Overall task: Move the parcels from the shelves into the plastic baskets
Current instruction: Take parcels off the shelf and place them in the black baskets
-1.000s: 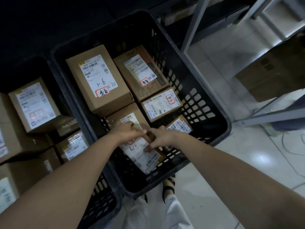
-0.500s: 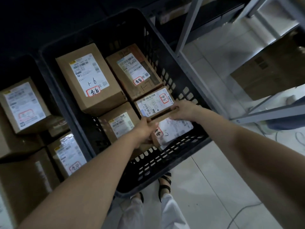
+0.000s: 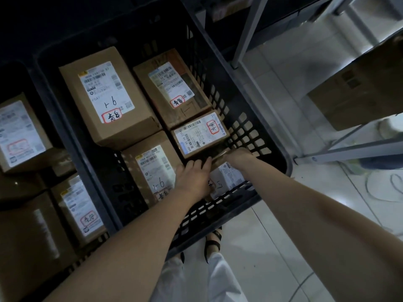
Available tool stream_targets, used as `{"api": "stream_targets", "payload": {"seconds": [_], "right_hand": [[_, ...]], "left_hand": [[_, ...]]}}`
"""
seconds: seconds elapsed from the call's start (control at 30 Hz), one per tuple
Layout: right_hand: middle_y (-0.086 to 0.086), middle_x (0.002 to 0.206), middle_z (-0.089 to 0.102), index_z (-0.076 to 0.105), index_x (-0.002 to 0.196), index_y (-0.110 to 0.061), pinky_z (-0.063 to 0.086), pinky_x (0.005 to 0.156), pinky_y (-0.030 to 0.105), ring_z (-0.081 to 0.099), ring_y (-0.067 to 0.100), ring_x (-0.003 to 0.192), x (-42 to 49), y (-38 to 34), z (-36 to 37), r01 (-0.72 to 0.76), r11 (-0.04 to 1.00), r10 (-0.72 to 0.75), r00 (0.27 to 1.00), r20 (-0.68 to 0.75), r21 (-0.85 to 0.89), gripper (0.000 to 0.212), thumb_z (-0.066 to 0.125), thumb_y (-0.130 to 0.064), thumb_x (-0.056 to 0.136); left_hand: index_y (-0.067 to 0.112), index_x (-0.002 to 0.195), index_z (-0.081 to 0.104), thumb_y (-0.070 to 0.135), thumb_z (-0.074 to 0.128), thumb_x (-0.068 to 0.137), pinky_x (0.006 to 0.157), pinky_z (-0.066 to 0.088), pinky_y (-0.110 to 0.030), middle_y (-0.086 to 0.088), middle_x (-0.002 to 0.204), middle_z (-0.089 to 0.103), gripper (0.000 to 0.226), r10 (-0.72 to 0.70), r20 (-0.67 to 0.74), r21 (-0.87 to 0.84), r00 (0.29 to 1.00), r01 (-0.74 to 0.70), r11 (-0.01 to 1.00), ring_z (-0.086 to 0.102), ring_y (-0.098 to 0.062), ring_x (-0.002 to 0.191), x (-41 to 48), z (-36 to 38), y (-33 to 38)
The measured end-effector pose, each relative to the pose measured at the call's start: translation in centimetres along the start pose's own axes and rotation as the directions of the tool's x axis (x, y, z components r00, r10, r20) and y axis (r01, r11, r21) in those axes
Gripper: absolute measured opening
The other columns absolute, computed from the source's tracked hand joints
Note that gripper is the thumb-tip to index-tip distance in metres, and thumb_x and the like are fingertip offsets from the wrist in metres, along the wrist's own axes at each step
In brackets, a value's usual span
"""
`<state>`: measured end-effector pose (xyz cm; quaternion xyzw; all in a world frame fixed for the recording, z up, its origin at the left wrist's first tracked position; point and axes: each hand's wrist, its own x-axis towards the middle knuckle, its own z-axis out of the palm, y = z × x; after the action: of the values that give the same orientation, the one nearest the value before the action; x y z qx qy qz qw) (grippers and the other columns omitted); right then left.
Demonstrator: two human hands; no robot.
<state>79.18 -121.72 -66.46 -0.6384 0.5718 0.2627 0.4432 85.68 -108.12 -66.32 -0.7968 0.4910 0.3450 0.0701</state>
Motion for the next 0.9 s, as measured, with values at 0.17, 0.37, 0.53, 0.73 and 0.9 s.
{"api": "stream_targets", "payload": {"seconds": [0.17, 0.37, 0.53, 0.73, 0.9], "right_hand": [[0.012, 0.149, 0.038, 0.028, 0.146, -0.006, 0.038, 0.043, 0.004, 0.043, 0.010, 0.112, 0.0, -0.7, 0.1, -0.112, 0.864, 0.150, 0.988, -0.039, 0.492, 0.048, 0.042, -0.015, 0.100], [0.010, 0.123, 0.063, 0.058, 0.119, -0.009, 0.053, 0.073, 0.032, 0.062, 0.026, 0.111, 0.4, -1.8, 2.5, -0.302, 0.400, 0.478, 0.874, 0.084, 0.866, 0.029, 0.044, -0.020, 0.097], [0.012, 0.110, 0.070, 0.065, 0.115, -0.009, 0.051, 0.065, 0.032, 0.068, 0.028, 0.097, -0.8, -1.6, 3.7, -0.323, 0.048, 0.350, 0.892, 0.287, 0.945, 0.046, 0.050, -0.048, 0.095], [0.009, 0.120, 0.066, 0.062, 0.122, -0.014, 0.039, 0.064, 0.031, 0.062, 0.028, 0.106, -1.1, -1.9, 4.1, -0.376, 0.002, 0.267, 0.893, 0.362, 0.927, 0.068, 0.045, -0.070, 0.086], [0.009, 0.115, 0.069, 0.062, 0.119, -0.016, 0.049, 0.089, 0.040, 0.065, 0.029, 0.106, -0.5, -1.6, 4.5, -0.353, 0.051, 0.266, 0.906, 0.328, 0.934, 0.069, 0.049, -0.073, 0.082]], "left_hand": [[0.021, 0.152, 0.003, 0.047, 0.054, 0.089, 0.103, 0.026, -0.042, -0.007, 0.139, 0.043, 0.085, -0.064, 0.014, -0.029, 0.998, 0.064, 0.997, 0.038, -0.026, 0.128, 0.8, 0.0, -0.2], [0.019, 0.151, 0.007, 0.038, 0.049, 0.093, 0.097, 0.027, -0.039, -0.009, 0.133, 0.050, 0.074, -0.165, 0.007, -0.076, 0.986, 0.165, 0.983, 0.041, -0.025, 0.123, 1.1, 0.1, -0.6], [0.021, 0.143, 0.029, 0.036, 0.045, 0.093, 0.094, 0.026, -0.037, -0.006, 0.133, 0.050, 0.054, -0.149, -0.066, -0.115, 0.987, 0.141, 0.983, 0.039, -0.026, 0.122, 1.7, -0.4, -1.3], [0.021, 0.136, 0.043, 0.039, 0.053, 0.091, 0.088, 0.033, -0.035, -0.004, 0.129, 0.052, 0.050, -0.011, -0.296, 0.005, 0.955, 0.013, 1.000, 0.048, -0.027, 0.116, 1.3, -0.7, -2.3], [0.029, 0.145, 0.031, 0.040, 0.053, 0.091, 0.096, 0.028, -0.037, -0.002, 0.137, 0.039, 0.059, 0.063, -0.296, 0.006, 0.953, -0.064, 0.998, 0.036, -0.026, 0.123, 1.6, -1.0, -2.7]]}}
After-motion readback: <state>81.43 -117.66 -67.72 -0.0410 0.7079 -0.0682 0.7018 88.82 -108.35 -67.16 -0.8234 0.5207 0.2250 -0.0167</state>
